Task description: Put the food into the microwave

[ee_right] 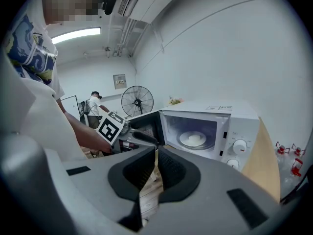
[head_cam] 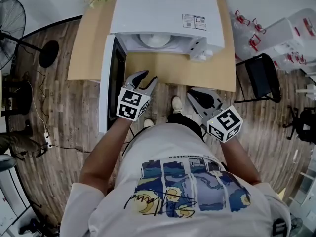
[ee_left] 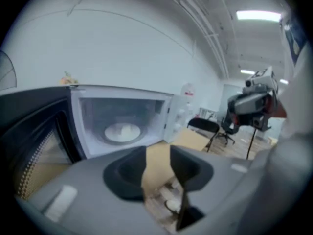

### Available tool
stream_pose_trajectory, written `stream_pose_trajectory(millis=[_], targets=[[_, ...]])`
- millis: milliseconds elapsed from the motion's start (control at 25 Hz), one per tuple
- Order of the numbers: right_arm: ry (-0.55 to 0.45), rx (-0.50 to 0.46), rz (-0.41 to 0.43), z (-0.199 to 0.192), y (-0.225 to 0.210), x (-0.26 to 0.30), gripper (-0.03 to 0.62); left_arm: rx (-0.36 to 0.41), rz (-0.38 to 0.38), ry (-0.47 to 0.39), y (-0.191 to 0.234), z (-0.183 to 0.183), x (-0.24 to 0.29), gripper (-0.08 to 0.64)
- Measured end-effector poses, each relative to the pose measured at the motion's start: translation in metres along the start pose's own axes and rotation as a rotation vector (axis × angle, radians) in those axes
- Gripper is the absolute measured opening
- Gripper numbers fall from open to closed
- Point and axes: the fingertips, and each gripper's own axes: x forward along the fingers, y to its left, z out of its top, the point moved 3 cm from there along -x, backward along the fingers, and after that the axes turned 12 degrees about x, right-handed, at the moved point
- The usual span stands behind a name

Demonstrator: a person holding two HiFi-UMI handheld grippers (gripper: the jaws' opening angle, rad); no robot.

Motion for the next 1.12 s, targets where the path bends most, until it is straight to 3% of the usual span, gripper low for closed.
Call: stream_pose_trajectory(millis=[560,1120], targets=[[-0.013,-0.029,-0.026,-0.014,0.046,-0.012,0.012,0.128,-0.141,-0.054,-0.036,-0.007,-0.042,0.110],[-0.011,-0.068,-0.031,-0.016,0.066,-0.016,0.006,0.169,-0.130,-0.060,-0.035,-0.012,-0.054,0.100]])
